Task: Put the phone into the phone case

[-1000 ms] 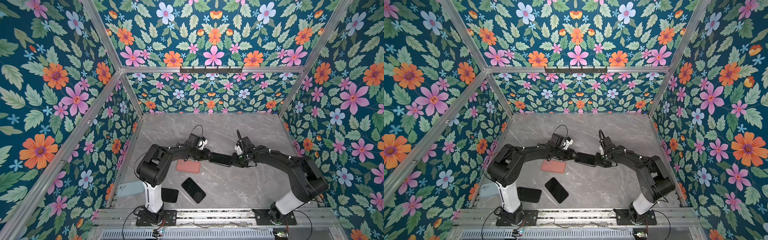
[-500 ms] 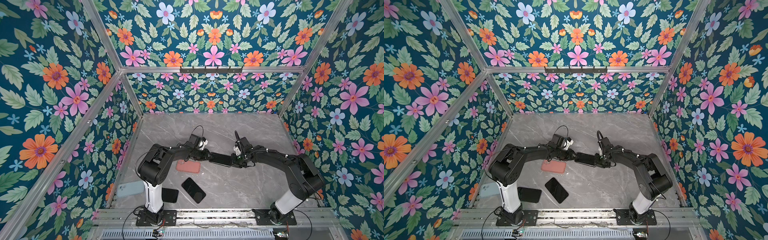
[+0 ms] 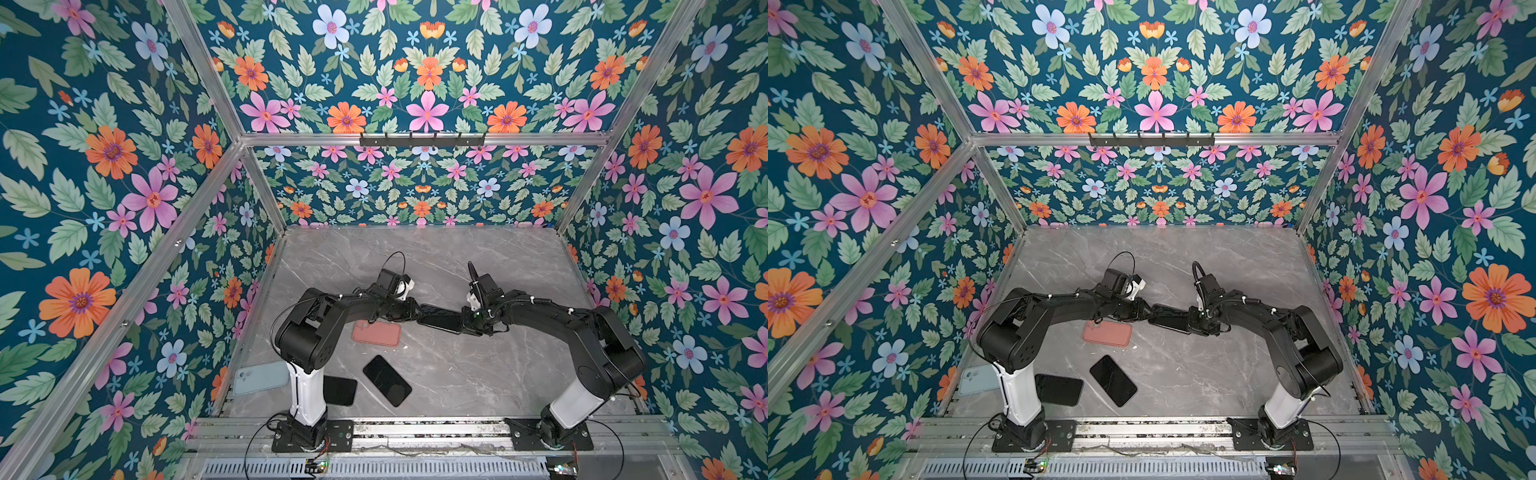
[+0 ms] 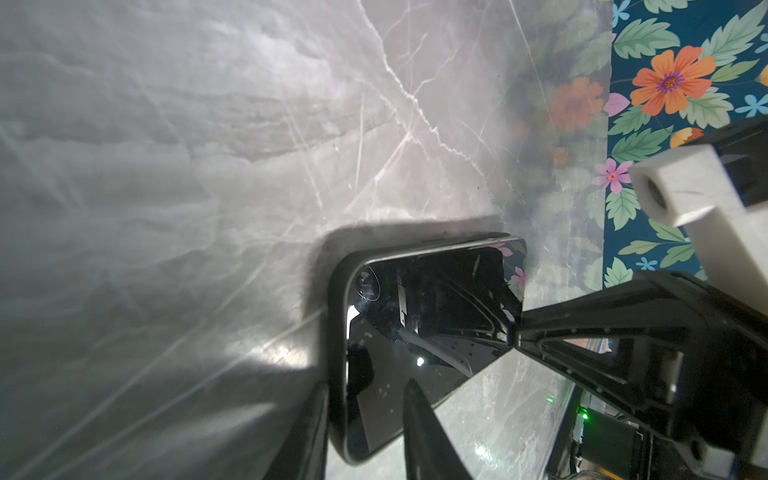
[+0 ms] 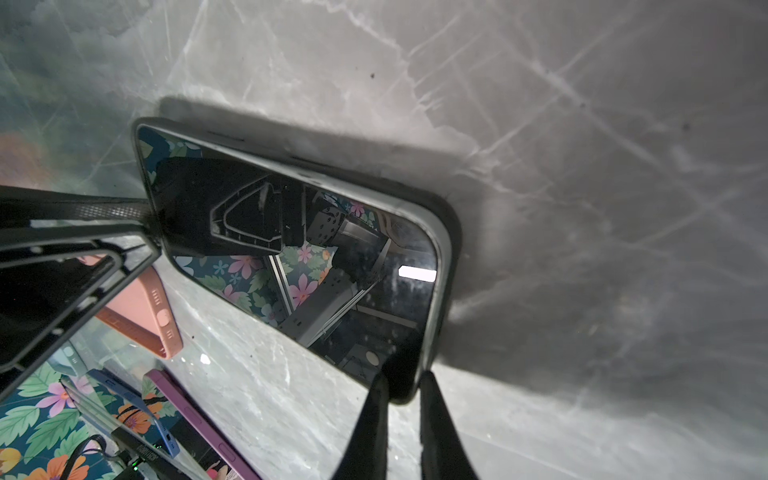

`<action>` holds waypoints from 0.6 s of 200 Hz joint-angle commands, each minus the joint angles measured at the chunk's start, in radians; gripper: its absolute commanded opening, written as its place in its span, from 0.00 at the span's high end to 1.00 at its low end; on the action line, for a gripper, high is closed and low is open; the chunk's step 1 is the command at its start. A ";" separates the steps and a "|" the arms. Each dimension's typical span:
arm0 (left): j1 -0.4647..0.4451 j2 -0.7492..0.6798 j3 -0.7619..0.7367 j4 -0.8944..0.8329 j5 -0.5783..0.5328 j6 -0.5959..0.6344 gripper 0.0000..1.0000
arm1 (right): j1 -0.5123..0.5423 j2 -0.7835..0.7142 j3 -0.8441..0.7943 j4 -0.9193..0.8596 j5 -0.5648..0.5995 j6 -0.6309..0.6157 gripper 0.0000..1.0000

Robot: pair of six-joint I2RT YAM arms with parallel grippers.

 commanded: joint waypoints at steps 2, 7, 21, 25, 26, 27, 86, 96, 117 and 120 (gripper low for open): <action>-0.008 0.004 -0.005 -0.042 0.021 0.001 0.66 | 0.020 0.029 -0.004 0.096 -0.062 0.001 0.88; -0.008 0.004 -0.005 -0.044 0.020 0.002 0.65 | 0.022 0.029 -0.004 0.096 -0.061 0.002 0.87; -0.007 -0.001 -0.006 -0.052 0.010 0.008 0.63 | 0.022 0.028 -0.006 0.088 -0.057 0.001 0.87; -0.005 -0.004 -0.008 -0.054 0.007 0.009 0.62 | 0.022 0.024 -0.005 0.081 -0.053 0.000 0.87; -0.005 -0.005 -0.008 -0.055 0.006 0.010 0.61 | 0.022 0.022 -0.006 0.078 -0.052 -0.001 0.87; -0.005 -0.005 -0.009 -0.055 0.005 0.011 0.61 | 0.022 0.022 -0.006 0.077 -0.051 0.000 0.87; 0.027 -0.055 -0.023 -0.105 -0.037 0.041 0.41 | 0.006 -0.130 -0.005 -0.066 0.065 -0.093 0.67; 0.027 -0.064 -0.029 -0.104 -0.034 0.032 0.40 | -0.007 -0.145 -0.005 -0.054 0.060 -0.116 0.63; 0.019 -0.094 -0.060 -0.098 -0.036 0.020 0.37 | -0.028 -0.131 0.029 -0.030 0.043 -0.172 0.53; 0.016 -0.099 -0.064 -0.098 -0.036 0.018 0.37 | -0.031 -0.122 0.037 -0.028 0.040 -0.180 0.52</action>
